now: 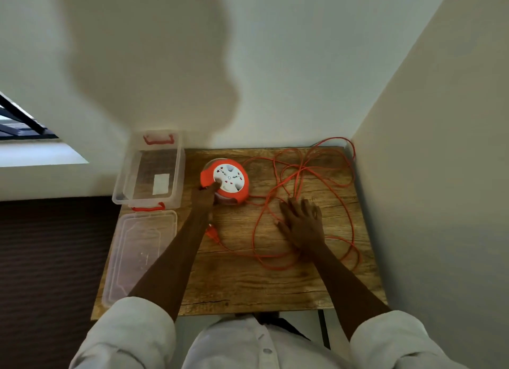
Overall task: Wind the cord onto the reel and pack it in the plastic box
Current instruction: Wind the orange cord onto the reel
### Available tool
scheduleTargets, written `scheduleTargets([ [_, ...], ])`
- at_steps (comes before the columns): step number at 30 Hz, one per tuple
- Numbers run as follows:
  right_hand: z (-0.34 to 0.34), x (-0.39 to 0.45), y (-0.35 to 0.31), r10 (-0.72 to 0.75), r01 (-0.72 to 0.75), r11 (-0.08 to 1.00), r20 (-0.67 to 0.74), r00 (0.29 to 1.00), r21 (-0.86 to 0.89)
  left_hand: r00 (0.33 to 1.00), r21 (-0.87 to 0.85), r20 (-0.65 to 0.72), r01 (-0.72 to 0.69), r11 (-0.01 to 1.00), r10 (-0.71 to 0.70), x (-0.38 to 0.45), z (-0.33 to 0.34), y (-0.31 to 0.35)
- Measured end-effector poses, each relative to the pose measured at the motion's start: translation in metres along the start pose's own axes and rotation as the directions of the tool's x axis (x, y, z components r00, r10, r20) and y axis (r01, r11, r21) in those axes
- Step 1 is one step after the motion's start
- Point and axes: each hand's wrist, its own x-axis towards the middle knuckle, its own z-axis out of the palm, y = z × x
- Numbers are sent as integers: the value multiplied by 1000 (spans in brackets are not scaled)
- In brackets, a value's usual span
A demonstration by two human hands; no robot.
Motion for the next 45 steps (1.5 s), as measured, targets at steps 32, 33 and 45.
scheduleTargets([
  [32, -59, 63, -49, -332, 451, 826, -355, 874, 338, 867, -63, -289, -440, 896, 406, -70, -56, 52],
  [33, -63, 62, -46, -282, 446, 813, -418, 864, 374, 863, -57, -290, -446, 893, 413, -67, -60, 54],
  [45, -94, 35, -37, 676, 256, 171, -302, 672, 952, 844, -18, -313, -465, 885, 436, -34, -71, 103],
])
